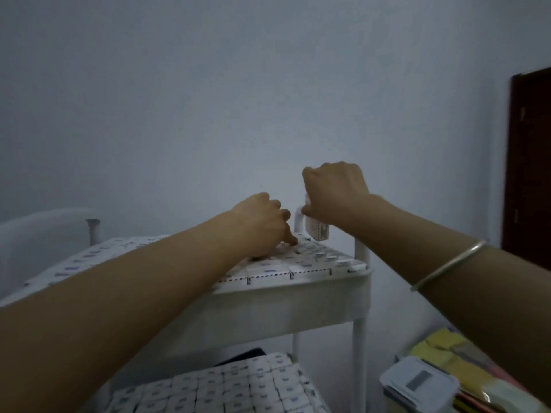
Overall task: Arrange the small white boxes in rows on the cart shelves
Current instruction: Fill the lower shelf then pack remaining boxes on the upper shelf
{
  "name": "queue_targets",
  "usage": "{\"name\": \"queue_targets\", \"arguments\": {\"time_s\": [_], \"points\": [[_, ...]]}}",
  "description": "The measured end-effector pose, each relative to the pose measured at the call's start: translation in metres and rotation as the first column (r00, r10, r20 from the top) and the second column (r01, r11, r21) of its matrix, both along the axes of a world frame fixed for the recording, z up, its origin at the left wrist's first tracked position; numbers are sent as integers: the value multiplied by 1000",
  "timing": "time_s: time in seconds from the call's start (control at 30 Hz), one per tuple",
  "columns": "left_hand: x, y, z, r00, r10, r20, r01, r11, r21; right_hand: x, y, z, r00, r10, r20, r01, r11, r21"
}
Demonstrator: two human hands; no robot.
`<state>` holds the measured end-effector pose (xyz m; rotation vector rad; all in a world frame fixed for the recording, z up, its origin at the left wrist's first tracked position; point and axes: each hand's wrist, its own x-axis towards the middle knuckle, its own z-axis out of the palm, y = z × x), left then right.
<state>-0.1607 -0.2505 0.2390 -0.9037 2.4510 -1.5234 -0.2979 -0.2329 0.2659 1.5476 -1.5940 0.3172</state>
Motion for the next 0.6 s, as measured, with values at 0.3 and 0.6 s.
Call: {"name": "queue_targets", "arguments": {"time_s": [0.3,0.6], "points": [[0,-7,-7,988,16,-156,-10,999,41,2,-28,-9,999,-41,25,38,992,119],[-2,-5,-9,984,49,-173,-46,999,19,4,-30,-18,995,29,-100,-26,999,29]]}}
